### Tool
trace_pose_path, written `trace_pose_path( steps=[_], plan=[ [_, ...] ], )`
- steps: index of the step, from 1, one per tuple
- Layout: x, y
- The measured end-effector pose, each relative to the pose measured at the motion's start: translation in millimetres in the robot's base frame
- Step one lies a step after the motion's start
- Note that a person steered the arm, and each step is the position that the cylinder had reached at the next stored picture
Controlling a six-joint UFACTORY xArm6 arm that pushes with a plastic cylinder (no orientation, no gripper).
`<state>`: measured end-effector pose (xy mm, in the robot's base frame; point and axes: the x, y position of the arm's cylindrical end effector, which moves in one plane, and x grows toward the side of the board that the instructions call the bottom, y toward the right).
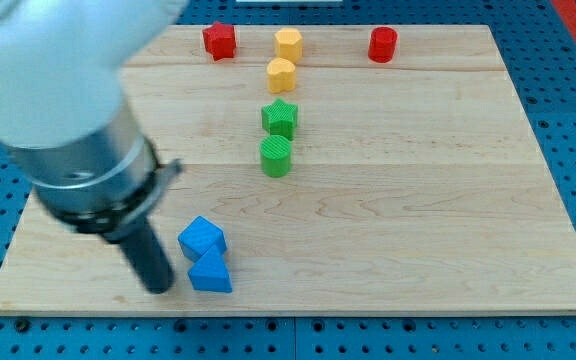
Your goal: Move the blue cube to the bottom side of the green circle
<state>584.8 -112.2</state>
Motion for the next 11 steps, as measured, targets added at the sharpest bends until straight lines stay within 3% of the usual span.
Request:
trace_pose_path(
  steps=[1, 2, 3, 5, 8, 9, 10, 11],
  plan=[
    [-48, 29],
    [-65, 41],
    [-55, 5],
    [-91, 9],
    [-75, 72],
    [-41, 92],
    [-57, 174],
    [-84, 209]
  ],
)
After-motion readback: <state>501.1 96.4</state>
